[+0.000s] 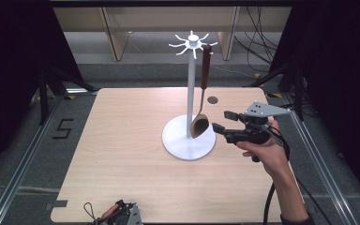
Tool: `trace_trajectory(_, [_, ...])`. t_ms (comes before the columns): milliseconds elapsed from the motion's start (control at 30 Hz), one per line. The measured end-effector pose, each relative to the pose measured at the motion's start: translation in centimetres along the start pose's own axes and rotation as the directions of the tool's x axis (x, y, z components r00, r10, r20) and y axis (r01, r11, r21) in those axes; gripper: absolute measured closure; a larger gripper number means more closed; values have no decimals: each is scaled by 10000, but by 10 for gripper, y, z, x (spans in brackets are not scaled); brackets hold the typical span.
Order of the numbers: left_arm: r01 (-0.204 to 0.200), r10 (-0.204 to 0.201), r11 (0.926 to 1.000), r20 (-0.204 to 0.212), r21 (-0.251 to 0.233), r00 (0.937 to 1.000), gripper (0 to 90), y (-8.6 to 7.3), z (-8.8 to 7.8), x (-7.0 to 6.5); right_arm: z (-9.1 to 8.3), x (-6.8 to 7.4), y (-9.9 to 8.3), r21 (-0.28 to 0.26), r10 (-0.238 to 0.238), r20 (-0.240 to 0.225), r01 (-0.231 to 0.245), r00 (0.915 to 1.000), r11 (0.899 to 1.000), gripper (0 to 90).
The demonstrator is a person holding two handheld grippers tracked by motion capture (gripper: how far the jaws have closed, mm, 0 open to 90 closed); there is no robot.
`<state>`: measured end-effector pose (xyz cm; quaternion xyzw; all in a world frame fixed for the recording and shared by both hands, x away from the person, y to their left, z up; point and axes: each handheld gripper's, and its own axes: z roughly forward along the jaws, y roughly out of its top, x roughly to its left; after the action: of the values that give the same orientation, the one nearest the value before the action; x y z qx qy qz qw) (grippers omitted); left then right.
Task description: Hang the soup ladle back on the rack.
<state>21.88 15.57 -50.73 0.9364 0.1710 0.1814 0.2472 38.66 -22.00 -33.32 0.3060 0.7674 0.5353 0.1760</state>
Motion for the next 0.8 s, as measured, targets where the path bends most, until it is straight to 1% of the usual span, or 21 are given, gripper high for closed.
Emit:
trace_trajectory(33, [43,-43,10000,-4,-50,10000,205,0,0,0,1,2,-1,-170,115,162,-113,9998,9998,352])
trace_trajectory(67, [23,-23,10000,-3,-42,10000,205,0,0,0,1,2,-2,-255,84,185,-79,9998,9996,352])
trace_trajectory(100, [30,-30,10000,-2,-38,10000,205,0,0,0,1,1,-2,-59,59,-109,-59,9999,10000,351])
trace_trajectory(167, [23,-23,10000,-1,-37,10000,205,0,0,0,1,2,-3,57,57,-71,-57,10000,10000,350])
trace_trajectory(200, [32,-32,10000,3,-42,10000,205,0,0,0,1,4,-4,142,176,-19,-175,9998,9997,350])
trace_trajectory(233, [23,-23,10000,-1,-35,10000,205,0,0,0,3,2,-5,-45,-135,35,135,9999,9999,349])
trace_trajectory(267, [25,-25,10000,-2,-35,10000,205,0,0,0,3,2,-6,98,-105,-17,105,9999,9999,349])
trace_trajectory(300, [40,-40,10000,0,-47,10000,205,0,0,0,4,3,-7,159,87,-72,-85,9999,9998,348])
trace_trajectory(333, [36,-36,10000,-4,-46,10000,205,0,0,0,4,4,-9,162,200,29,-201,9998,9997,348])
trace_trajectory(367, [34,-34,10000,-16,-53,10000,205,0,0,0,5,3,-9,231,90,-23,-89,10000,9997,347])
trace_trajectory(400, [27,-28,10000,-18,-48,10000,205,0,0,0,6,3,-10,190,7,-54,-6,10000,9998,347])
trace_trajectory(433, [-16,16,10000,-52,-14,10000,205,0,0,0,6,3,-10,315,-6,-124,10,9999,9995,346])
trace_trajectory(467, [-10,10,10000,-35,-5,10000,205,0,0,0,8,4,-11,296,57,-246,-49,9997,9995,346])
trace_trajectory(500, [-9,9,10000,-35,-6,10000,205,0,0,0,8,4,-12,325,20,-140,-16,9999,9995,345])
trace_trajectory(567, [8,-8,10000,-7,-22,10000,205,0,0,0,9,5,-13,363,20,-275,-10,9996,9993,343])
trace_trajectory(600, [35,-35,10000,3,-37,10000,205,0,0,0,9,6,-13,394,118,-143,-112,9998,9992,343])
trace_trajectory(633, [36,-36,10000,3,-35,10000,205,0,0,0,10,7,-14,164,94,-33,-94,10000,9998,343])
trace_trajectory(667, [30,-30,10000,1,-37,10000,205,0,0,0,9,6,-14,372,39,-111,-35,9999,9993,342])
trace_trajectory(700, [25,-25,10000,2,-27,10000,205,0,0,0,9,6,-15,481,85,-166,-77,9998,9988,341])
trace_trajectory(733, [31,-31,10000,5,-29,10000,205,0,-1,0,10,5,-15,510,-3,-218,14,9998,9987,341])
trace_trajectory(800, [12,-12,10000,-45,-43,10000,205,0,-1,0,11,6,-17,439,-17,-208,26,9998,9990,340])
